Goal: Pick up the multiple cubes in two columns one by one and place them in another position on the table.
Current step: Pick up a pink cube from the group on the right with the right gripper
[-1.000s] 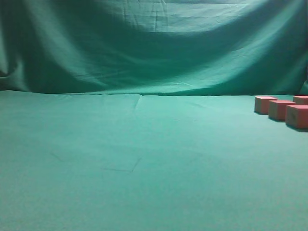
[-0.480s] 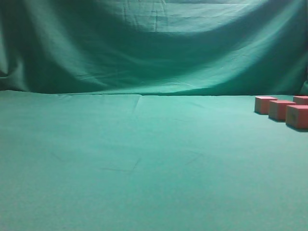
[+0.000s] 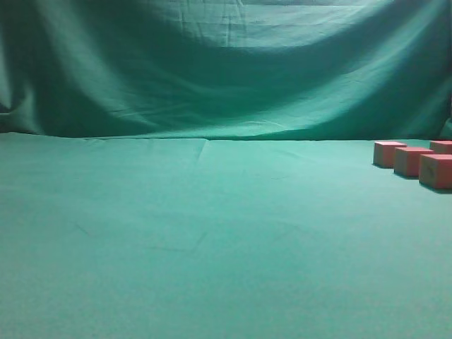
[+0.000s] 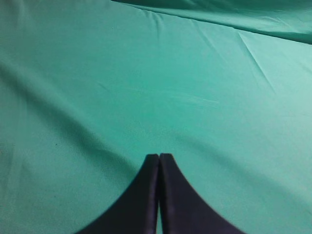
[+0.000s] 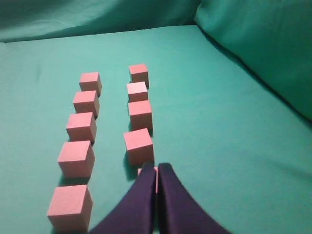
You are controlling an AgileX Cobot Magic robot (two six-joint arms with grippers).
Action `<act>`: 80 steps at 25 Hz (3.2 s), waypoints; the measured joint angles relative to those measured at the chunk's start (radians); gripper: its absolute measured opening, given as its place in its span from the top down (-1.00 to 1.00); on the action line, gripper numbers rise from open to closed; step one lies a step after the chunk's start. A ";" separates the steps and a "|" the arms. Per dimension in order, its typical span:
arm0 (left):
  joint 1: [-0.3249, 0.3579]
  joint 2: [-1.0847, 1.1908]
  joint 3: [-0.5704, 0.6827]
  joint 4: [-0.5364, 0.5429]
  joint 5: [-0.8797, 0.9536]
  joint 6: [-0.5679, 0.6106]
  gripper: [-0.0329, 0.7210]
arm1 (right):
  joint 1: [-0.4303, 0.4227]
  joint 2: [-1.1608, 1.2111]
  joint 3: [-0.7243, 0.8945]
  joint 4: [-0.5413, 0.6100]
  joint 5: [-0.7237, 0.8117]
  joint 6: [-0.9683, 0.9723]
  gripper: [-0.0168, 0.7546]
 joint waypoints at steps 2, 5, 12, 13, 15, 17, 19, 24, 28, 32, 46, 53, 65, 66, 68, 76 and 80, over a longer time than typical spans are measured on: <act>0.000 0.000 0.000 0.000 0.000 0.000 0.91 | 0.000 0.000 0.000 -0.027 0.000 -0.019 0.96; 0.000 0.000 0.000 0.000 0.000 0.000 0.91 | 0.000 0.000 0.000 -0.101 -0.008 -0.061 0.96; 0.000 0.000 0.000 0.000 0.000 0.000 0.91 | 0.000 0.000 0.001 -0.056 -0.214 -0.016 0.96; 0.000 0.000 0.000 0.000 0.000 0.000 0.91 | 0.000 0.000 0.001 -0.048 -0.258 -0.006 0.96; 0.000 0.000 0.000 0.000 0.000 0.000 0.91 | 0.000 0.000 0.001 -0.042 -0.329 0.037 0.96; 0.000 0.000 0.000 0.000 0.000 0.000 0.91 | 0.002 0.000 0.002 -0.035 -0.403 0.105 0.96; 0.000 0.000 0.000 0.000 0.000 0.000 0.91 | 0.009 0.000 0.002 -0.031 -0.478 0.171 0.96; 0.000 0.000 0.000 0.000 0.000 0.000 0.91 | 0.024 0.000 -0.041 -0.030 -0.461 0.203 0.96; 0.000 0.000 0.000 0.000 0.000 0.000 0.91 | 0.024 0.050 -0.195 -0.036 -0.248 0.184 0.96; 0.000 0.000 0.000 0.000 0.000 0.000 0.91 | 0.024 0.217 -0.327 -0.036 0.005 0.172 0.96; 0.000 0.000 0.000 0.000 0.000 0.000 0.91 | 0.174 0.797 -0.533 0.165 0.473 -0.303 0.96; 0.000 0.000 0.000 0.000 0.000 0.000 0.91 | 0.306 1.010 -0.533 0.148 0.421 -0.184 0.96; 0.000 0.000 0.000 0.000 0.000 0.000 0.91 | 0.347 1.229 -0.676 -0.032 0.335 -0.054 0.61; 0.000 0.000 0.000 0.000 0.000 0.000 0.91 | 0.347 1.242 -0.678 -0.032 0.335 -0.054 0.45; 0.000 0.000 0.000 0.000 0.000 0.000 0.91 | 0.347 1.269 -0.680 -0.032 0.333 -0.054 0.11; 0.000 0.000 0.000 0.000 0.000 0.000 0.91 | 0.347 1.385 -0.681 0.010 0.286 -0.045 -0.44; 0.000 0.000 0.000 0.000 0.000 0.000 0.91 | 0.347 1.448 -0.681 0.012 0.260 -0.044 -0.44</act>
